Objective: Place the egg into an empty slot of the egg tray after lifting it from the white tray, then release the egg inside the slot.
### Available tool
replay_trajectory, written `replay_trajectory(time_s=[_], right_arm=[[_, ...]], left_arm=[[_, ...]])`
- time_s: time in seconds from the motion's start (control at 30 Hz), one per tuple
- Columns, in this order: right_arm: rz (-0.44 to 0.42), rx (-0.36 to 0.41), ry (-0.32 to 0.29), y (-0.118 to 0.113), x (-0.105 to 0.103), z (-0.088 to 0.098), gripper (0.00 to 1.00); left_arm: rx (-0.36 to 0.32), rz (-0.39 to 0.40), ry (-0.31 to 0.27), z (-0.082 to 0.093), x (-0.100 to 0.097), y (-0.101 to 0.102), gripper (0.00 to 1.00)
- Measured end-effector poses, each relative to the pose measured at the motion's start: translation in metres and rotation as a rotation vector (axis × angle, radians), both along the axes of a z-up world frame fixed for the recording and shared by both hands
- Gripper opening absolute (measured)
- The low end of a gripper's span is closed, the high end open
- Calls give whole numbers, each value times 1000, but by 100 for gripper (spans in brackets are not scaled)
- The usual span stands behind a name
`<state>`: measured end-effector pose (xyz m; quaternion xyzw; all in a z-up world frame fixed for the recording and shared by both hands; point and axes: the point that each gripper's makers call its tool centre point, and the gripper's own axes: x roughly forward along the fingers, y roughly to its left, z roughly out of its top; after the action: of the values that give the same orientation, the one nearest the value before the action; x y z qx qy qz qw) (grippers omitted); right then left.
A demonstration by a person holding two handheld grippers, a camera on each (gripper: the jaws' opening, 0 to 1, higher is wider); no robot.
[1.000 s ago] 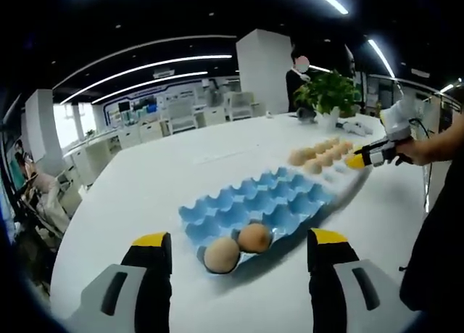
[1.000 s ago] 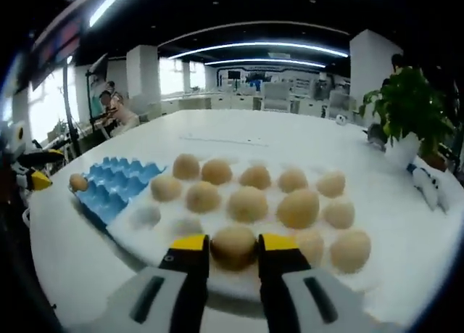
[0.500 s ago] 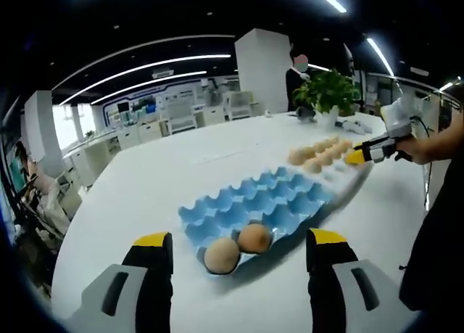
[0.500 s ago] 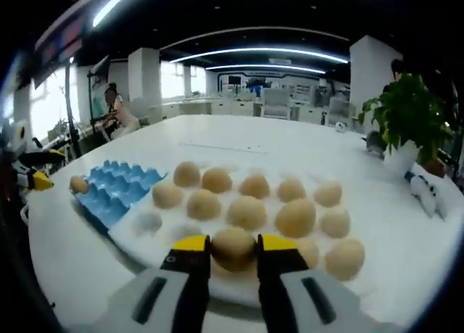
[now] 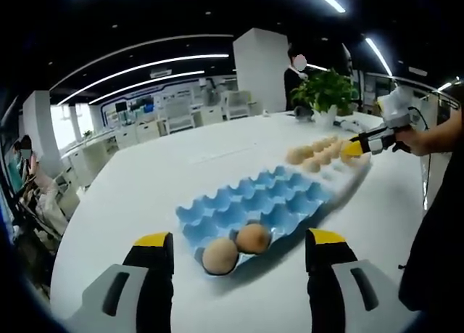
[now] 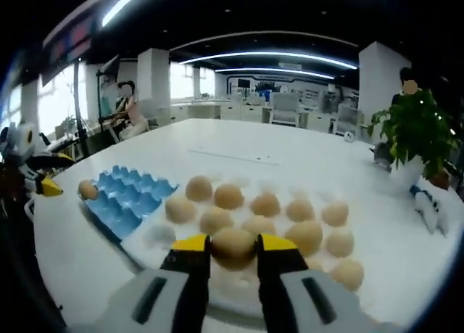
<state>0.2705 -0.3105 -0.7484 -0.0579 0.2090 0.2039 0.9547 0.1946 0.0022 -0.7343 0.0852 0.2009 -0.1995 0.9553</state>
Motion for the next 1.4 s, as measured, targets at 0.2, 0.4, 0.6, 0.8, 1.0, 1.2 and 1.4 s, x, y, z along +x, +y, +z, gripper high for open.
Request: replay_trajectory(time_s=[0.2, 0.4, 0.6, 0.8, 1.0, 1.2, 1.4], right_arm=[[69, 10, -1, 28, -2, 6, 24], [185, 23, -3, 75, -8, 9, 24], [291, 43, 6, 118, -13, 8, 24], [416, 65, 3, 170, -19, 14, 24], [499, 60, 8, 206, -24, 11, 24], [563, 46, 21, 229, -30, 4, 24], [609, 21, 27, 246, -33, -5, 24]], left_arm=[[-3, -1, -3, 1, 1, 1, 75], [4, -3, -1, 0, 0, 2, 74], [7, -3, 2, -2, -1, 2, 74], [8, -4, 2, -2, 0, 3, 74], [4, 1, 1, -2, 0, 5, 74], [0, 7, 0, -2, -1, 7, 73], [1, 5, 7, -5, -1, 8, 73]])
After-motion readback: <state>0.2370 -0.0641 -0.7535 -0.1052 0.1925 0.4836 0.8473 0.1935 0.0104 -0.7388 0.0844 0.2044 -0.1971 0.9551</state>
